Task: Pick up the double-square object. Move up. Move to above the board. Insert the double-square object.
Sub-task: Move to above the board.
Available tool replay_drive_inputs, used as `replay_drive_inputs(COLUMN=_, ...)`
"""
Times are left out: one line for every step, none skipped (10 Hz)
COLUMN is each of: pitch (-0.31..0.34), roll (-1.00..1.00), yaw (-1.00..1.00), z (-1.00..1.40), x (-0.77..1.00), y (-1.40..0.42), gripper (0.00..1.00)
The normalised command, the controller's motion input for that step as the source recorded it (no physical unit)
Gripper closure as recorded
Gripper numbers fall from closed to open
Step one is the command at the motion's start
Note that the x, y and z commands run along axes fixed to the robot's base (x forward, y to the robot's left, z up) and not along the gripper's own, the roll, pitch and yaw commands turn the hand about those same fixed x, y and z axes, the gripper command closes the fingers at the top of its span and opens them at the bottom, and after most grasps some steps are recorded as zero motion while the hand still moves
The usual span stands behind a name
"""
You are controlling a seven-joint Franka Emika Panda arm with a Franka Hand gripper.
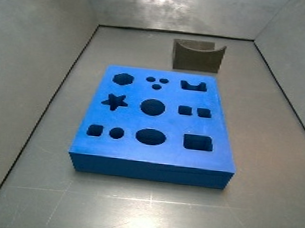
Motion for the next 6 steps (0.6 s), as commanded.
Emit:
replay_drive_inputs(pitch=0.103, roll=0.04, yaw=0.05, z=0.30, x=0.02, y=-0.02, gripper=1.00)
replay_drive_inputs(pitch=0.329, roll=0.01, yaw=-1.00, z=0.11, x=0.31, y=-1.00, gripper=1.00)
replay_drive_inputs(pitch=0.326, roll=0.01, yaw=-1.00, z=0.09, x=0.31, y=-1.00, gripper=1.00)
replay_drive_inputs(pitch=0.367, roll=-0.01, yaw=-1.00, z=0.10, x=0.32, y=-1.00, gripper=1.00)
replay_drive_inputs(pitch=0.418, roll=-0.06, yaw=-1.00, z=0.10, x=0.33, y=-1.00, gripper=1.00)
replay_drive_inputs(pitch=0.383, roll=-0.06, yaw=-0.78, z=0.10, x=0.34, y=-1.00, gripper=1.00)
